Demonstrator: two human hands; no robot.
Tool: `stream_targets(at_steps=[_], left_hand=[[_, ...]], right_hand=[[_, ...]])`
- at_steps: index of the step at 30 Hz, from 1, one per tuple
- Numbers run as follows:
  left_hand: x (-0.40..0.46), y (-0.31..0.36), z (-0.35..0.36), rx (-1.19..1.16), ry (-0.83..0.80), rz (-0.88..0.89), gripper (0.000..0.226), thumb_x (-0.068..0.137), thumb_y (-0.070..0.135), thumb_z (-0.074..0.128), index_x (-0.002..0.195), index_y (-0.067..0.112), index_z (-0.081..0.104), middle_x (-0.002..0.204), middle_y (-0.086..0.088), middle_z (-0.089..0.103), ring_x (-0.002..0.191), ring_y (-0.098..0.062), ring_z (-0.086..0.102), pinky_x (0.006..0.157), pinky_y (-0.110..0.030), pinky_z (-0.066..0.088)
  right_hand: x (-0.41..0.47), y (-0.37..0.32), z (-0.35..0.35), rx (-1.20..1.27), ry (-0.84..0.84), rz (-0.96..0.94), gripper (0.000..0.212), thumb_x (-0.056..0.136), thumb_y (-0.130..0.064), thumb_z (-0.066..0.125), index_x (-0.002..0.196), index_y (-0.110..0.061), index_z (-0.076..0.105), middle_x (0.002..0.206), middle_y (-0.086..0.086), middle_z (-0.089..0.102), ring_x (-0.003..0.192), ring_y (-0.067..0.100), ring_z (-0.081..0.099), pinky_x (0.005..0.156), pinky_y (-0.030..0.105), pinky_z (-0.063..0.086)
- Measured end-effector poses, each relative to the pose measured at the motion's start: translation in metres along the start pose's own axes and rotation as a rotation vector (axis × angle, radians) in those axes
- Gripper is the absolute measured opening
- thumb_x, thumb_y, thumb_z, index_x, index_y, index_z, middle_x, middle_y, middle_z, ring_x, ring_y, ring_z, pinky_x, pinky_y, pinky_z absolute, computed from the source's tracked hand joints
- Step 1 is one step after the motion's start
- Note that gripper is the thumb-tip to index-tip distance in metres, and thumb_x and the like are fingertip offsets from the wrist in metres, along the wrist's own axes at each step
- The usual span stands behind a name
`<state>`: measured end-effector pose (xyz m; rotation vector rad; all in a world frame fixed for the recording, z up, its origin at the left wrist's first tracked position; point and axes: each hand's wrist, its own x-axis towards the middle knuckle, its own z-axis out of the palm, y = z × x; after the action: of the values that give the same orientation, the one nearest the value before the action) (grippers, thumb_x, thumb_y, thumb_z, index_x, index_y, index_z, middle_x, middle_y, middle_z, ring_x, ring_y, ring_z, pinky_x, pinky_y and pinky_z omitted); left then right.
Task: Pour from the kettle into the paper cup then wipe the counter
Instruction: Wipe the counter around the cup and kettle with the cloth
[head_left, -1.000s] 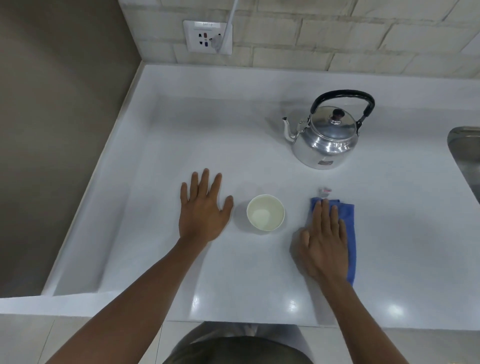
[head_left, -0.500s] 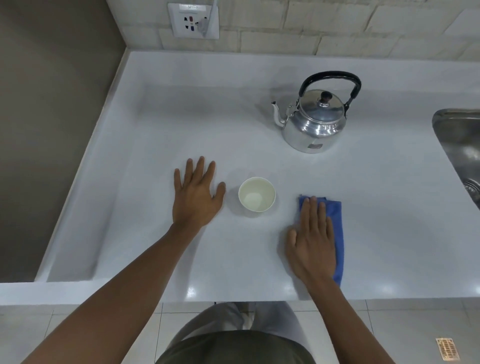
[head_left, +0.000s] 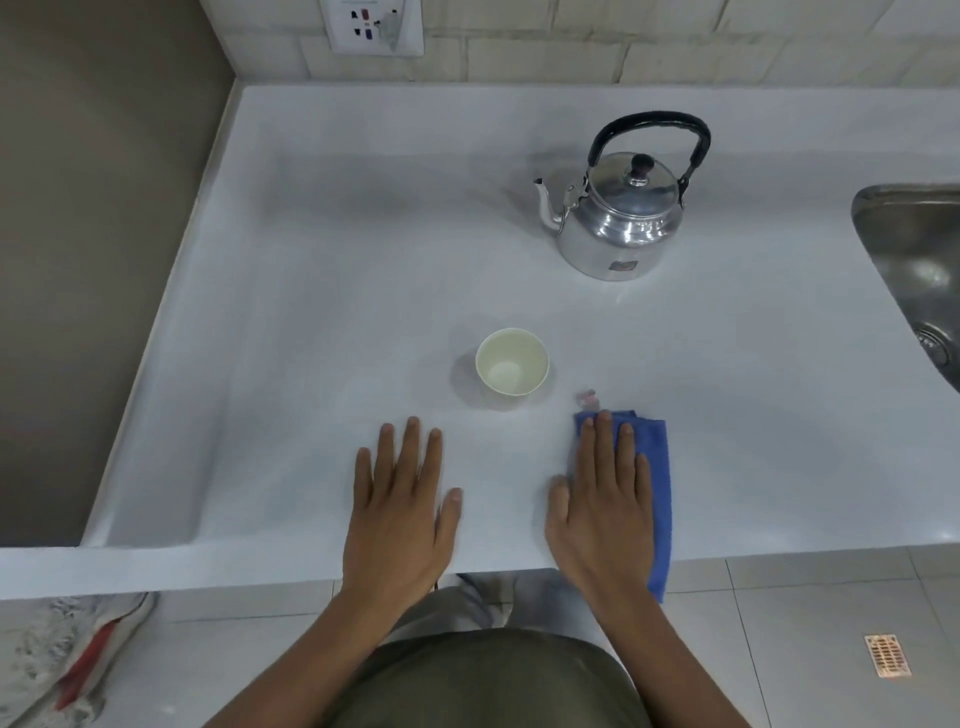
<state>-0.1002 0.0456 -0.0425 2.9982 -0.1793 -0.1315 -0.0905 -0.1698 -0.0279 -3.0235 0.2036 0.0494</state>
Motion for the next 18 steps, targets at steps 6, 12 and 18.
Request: stream_targets(at_steps=[6,12,18], left_hand=[[0.002,-0.002,-0.001,0.024,-0.038,-0.002,0.074,0.101,0.062,0.016,0.160,0.018,0.026,0.169,-0.011,0.016,0.155,-0.037,0.015,0.122,-0.060,0.025],[-0.002,-0.002,-0.006,-0.007,-0.034,-0.010,0.073,0.102,0.062,0.012,0.161,0.020,0.024,0.170,-0.008,0.015,0.156,-0.034,0.014,0.123,-0.058,0.025],[0.001,-0.002,-0.005,-0.029,-0.044,-0.016,0.074,0.101,0.064,0.015,0.160,0.020,0.028,0.169,-0.009,0.019,0.155,-0.036,0.018,0.121,-0.059,0.027]], right_hand=[[-0.030,0.001,0.007,0.008,-0.038,-0.247,0.066,0.093,-0.037,0.034,0.153,-0.009,0.034,0.160,0.008,0.029,0.147,0.028,0.027,0.117,0.047,0.029],[-0.001,0.026,0.000,0.003,-0.014,-0.097,0.064,0.098,-0.038,0.021,0.156,-0.010,0.023,0.163,0.005,0.021,0.151,0.024,0.016,0.122,0.046,0.021],[-0.014,-0.022,0.005,0.030,-0.032,-0.117,0.069,0.097,-0.044,0.026,0.157,-0.010,0.022,0.164,0.008,0.017,0.151,0.029,0.016,0.121,0.045,0.019]])
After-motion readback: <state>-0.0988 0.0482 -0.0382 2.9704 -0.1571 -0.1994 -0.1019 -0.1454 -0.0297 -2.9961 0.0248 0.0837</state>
